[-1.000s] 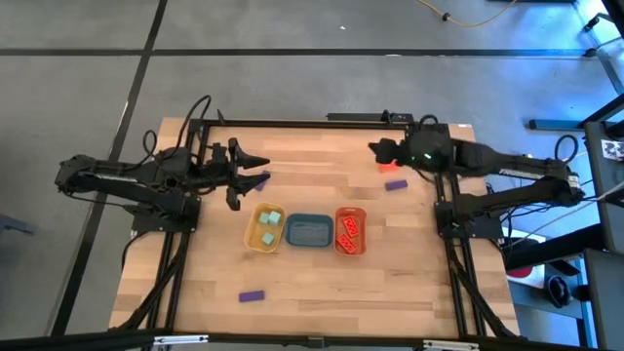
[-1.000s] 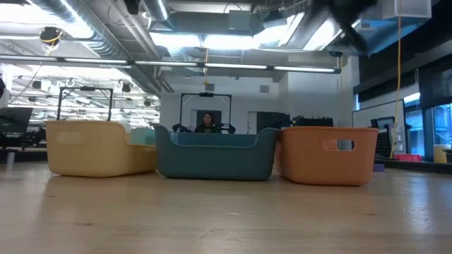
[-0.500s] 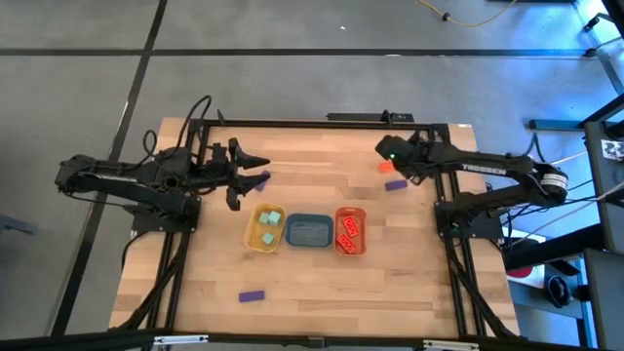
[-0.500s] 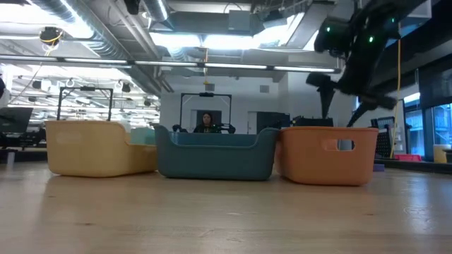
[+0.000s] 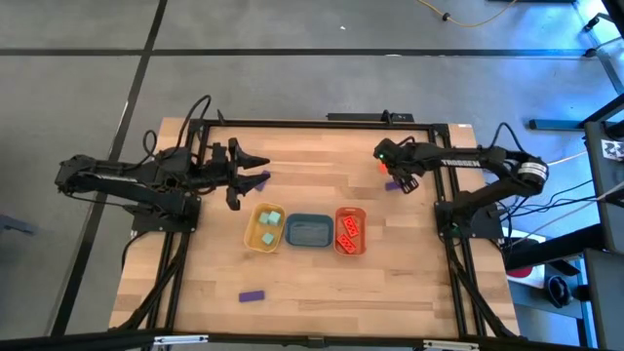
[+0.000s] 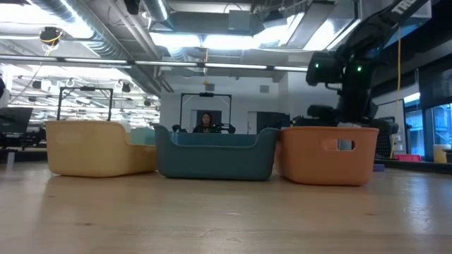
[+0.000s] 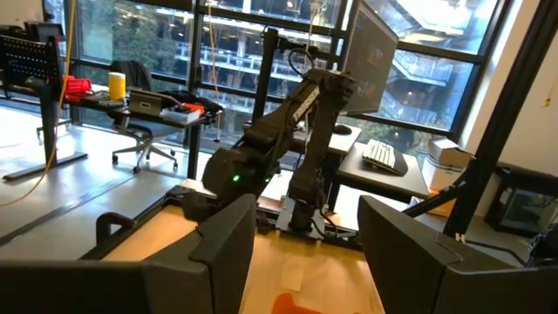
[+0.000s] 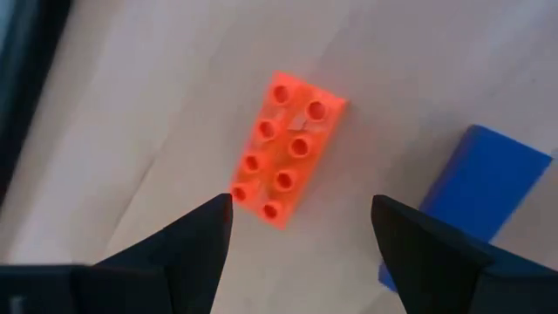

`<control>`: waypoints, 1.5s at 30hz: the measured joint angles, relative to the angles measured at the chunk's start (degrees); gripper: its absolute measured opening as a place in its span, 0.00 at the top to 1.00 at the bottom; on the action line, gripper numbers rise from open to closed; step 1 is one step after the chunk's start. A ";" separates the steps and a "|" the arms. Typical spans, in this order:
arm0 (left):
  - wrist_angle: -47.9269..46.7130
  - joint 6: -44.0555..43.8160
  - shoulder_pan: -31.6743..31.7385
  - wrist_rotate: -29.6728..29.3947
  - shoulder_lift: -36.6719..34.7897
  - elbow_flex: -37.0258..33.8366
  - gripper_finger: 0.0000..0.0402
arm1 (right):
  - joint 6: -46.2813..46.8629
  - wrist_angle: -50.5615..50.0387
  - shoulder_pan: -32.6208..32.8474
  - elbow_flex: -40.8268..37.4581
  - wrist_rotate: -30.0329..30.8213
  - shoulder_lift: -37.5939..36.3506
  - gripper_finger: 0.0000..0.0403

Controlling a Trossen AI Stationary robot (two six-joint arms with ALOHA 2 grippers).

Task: Sort & place blocks by color
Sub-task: Put the orange game piece into the orange bin

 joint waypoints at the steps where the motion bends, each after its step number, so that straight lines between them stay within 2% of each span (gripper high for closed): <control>1: 0.02 -0.22 0.00 0.00 0.00 0.00 0.52 | 0.83 0.07 -0.43 -0.02 -0.55 0.72 0.31; 11: 0.01 -1.48 0.00 -0.07 0.00 0.02 0.52 | 2.48 3.40 -4.76 0.01 -0.05 3.42 0.31; 17: 0.01 -1.48 0.00 -2.36 0.00 0.02 0.52 | 0.14 4.90 -6.99 0.01 -1.72 5.24 0.31; 24: 0.00 -1.48 -0.02 -3.45 -0.02 0.02 0.52 | -0.75 6.12 -8.07 0.26 -2.87 8.28 0.31; 36: 0.00 -1.46 -0.02 -5.31 -0.02 0.04 0.52 | -0.51 5.72 -8.39 0.20 -1.92 8.54 0.32; 40: 0.02 -1.46 -0.02 -5.93 -0.02 0.04 0.52 | -0.57 4.64 -8.44 0.16 -2.25 8.64 0.40; 45: 0.04 -1.70 -0.02 -5.92 -0.02 0.04 0.52 | -3.79 3.93 -8.44 0.16 -2.59 8.64 0.63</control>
